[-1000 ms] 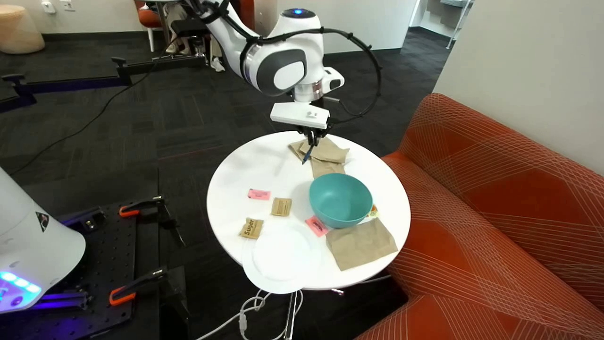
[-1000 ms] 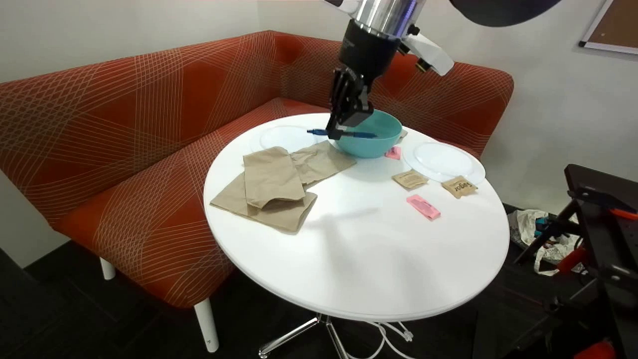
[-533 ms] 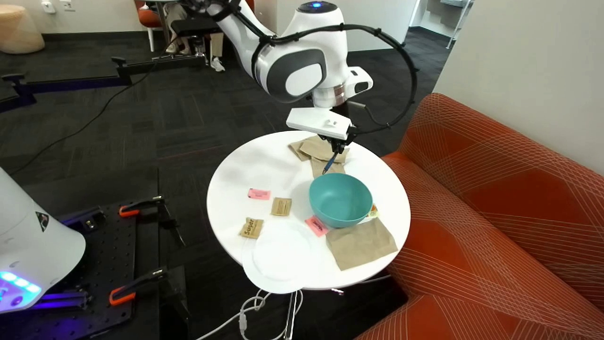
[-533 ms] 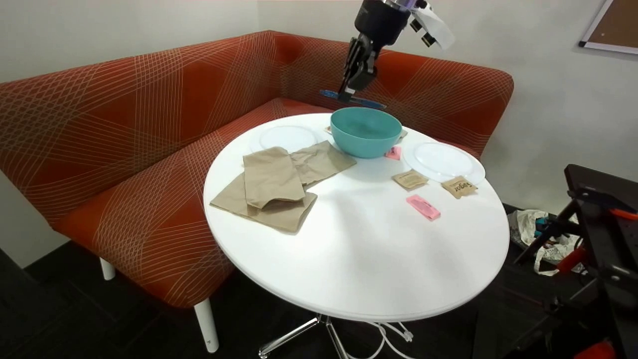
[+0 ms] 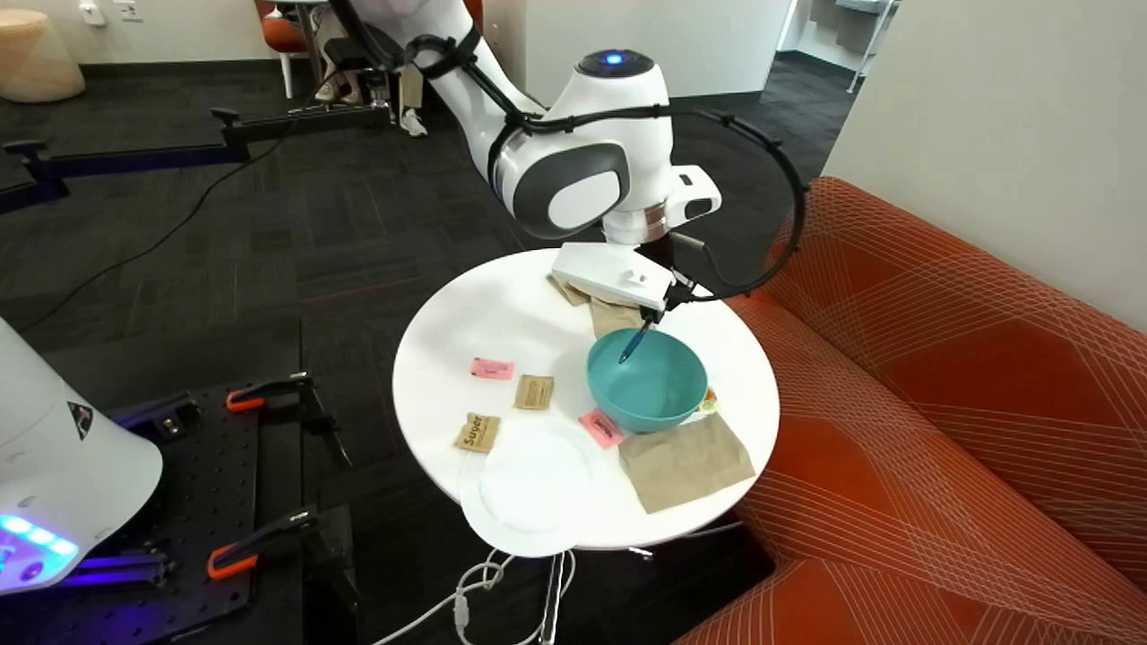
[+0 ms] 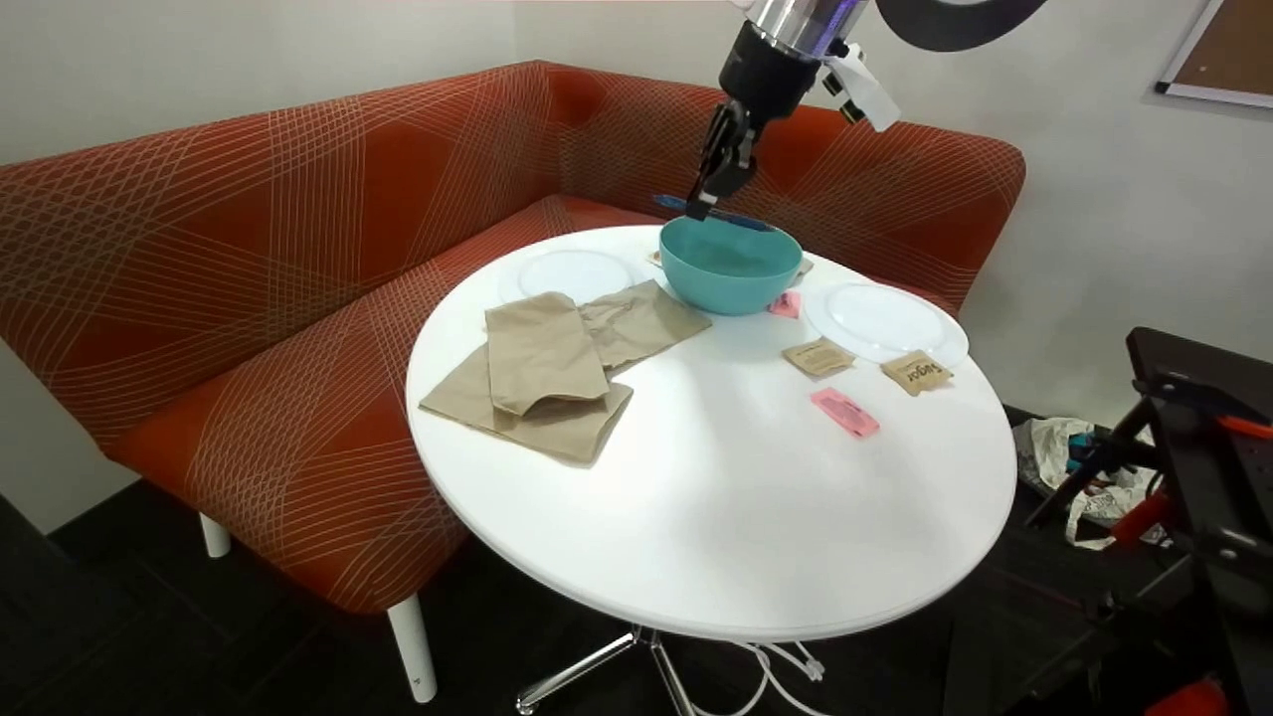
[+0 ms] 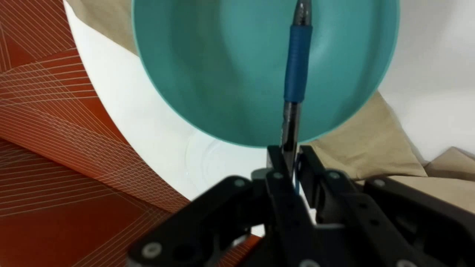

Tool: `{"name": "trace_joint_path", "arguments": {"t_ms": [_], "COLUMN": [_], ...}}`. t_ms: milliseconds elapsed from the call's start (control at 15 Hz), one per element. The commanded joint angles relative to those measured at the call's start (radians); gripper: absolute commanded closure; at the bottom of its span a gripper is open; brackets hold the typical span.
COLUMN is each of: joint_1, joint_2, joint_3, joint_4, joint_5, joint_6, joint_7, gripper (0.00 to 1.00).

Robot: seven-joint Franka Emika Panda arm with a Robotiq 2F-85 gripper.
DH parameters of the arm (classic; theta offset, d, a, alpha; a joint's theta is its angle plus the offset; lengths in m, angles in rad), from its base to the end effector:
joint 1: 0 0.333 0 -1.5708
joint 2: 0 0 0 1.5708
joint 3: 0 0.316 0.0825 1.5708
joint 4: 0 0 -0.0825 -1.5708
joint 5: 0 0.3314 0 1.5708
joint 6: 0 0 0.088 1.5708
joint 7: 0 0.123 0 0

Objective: Put the pen in the bowl

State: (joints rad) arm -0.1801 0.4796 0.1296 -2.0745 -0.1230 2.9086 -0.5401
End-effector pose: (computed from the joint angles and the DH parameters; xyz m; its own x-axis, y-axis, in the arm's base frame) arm 0.5959 -0.0275 0.2627 0.7828 0.5463 0.2979 0.5126 -0.8376 0.1891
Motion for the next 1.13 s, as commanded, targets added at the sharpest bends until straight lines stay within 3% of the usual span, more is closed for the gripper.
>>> {"name": "trace_joint_path", "arguments": {"t_ms": [0,533,1067], "joint_1": [-0.008,-0.012,-0.014], "joint_2": [0.003,-0.004,0.004], "joint_3": [-0.008,-0.007,-0.001], "joint_4": [0.002,-0.005,0.001], "joint_5": [-0.006,-0.003,-0.011], "joint_6": [0.025,0.027,0.004], "joint_7": [0.027,0.03,0.012], "gripper": [0.59,0.0,0.0]}}
